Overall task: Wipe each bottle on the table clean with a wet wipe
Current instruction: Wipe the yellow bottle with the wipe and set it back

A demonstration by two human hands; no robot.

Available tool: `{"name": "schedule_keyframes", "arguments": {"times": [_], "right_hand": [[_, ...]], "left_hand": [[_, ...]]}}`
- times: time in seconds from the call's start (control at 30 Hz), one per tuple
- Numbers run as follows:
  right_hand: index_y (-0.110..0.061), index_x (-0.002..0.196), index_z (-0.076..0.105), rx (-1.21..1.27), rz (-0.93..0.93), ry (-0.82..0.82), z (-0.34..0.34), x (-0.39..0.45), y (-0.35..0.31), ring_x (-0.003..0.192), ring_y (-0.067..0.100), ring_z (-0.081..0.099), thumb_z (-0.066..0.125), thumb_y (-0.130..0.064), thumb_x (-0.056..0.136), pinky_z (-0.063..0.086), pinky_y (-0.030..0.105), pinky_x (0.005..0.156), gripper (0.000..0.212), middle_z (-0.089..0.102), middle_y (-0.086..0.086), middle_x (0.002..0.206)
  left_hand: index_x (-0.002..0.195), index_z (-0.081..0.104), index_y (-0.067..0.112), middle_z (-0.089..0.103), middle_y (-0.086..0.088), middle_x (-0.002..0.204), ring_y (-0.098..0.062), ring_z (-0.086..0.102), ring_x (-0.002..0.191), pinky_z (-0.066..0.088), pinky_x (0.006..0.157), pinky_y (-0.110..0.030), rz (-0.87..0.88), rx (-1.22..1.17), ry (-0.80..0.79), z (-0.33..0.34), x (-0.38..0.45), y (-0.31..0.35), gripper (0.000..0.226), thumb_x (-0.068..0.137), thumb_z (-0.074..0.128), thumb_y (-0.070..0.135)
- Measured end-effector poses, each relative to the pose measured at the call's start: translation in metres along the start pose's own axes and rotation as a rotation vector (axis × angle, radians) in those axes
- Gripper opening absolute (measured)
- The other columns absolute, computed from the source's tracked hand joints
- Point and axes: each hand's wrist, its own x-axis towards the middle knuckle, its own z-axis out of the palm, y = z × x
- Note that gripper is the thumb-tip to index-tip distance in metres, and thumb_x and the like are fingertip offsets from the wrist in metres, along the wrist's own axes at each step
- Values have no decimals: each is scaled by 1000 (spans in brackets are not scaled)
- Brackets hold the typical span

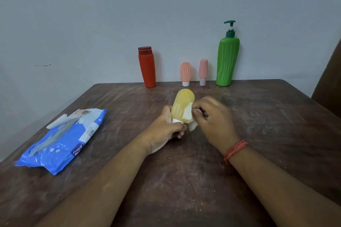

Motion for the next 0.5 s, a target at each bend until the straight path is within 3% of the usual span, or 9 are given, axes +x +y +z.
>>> {"name": "schedule_keyframes", "arguments": {"times": [0.07,0.2,0.33,0.43,0.5], "right_hand": [[-8,90,72,-15,39,56,-3,4,1,80,13,58,67,3,84,38,13,69,14,64,2,92],[-8,103,73,-162,-213,-165,-1,-6,-9,81,21,63,72,0,82,49,25,69,22,65,8,97],[-5,108,71,-289,-130,-45,-14,8,-1,86,30,62,71,-3,82,56,44,68,25,64,12,96],[-8,106,71,-333,-246,-160,-9,1,-8,86,25,60,73,-3,76,52,30,65,31,62,7,93],[-11,107,70,-363,-325,-221,-9,-1,-8,88,23,58,72,-6,76,49,29,62,31,61,5,93]], "left_hand": [[121,40,18,56,-11,99,-10,59,71,48,64,-26,-1,-4,-18,2,0,0,54,76,65,2],[118,48,20,59,-5,100,-9,59,75,50,68,-24,42,18,-31,1,-2,1,47,79,68,5],[122,56,31,66,5,97,-12,62,77,52,72,-27,89,183,15,5,0,-2,41,85,70,22],[121,57,44,70,6,88,-10,63,73,54,69,-25,136,329,54,5,-1,-3,37,92,67,23],[127,54,50,70,9,87,-7,63,71,54,68,-22,153,396,69,4,-1,-3,43,96,65,23]]}}
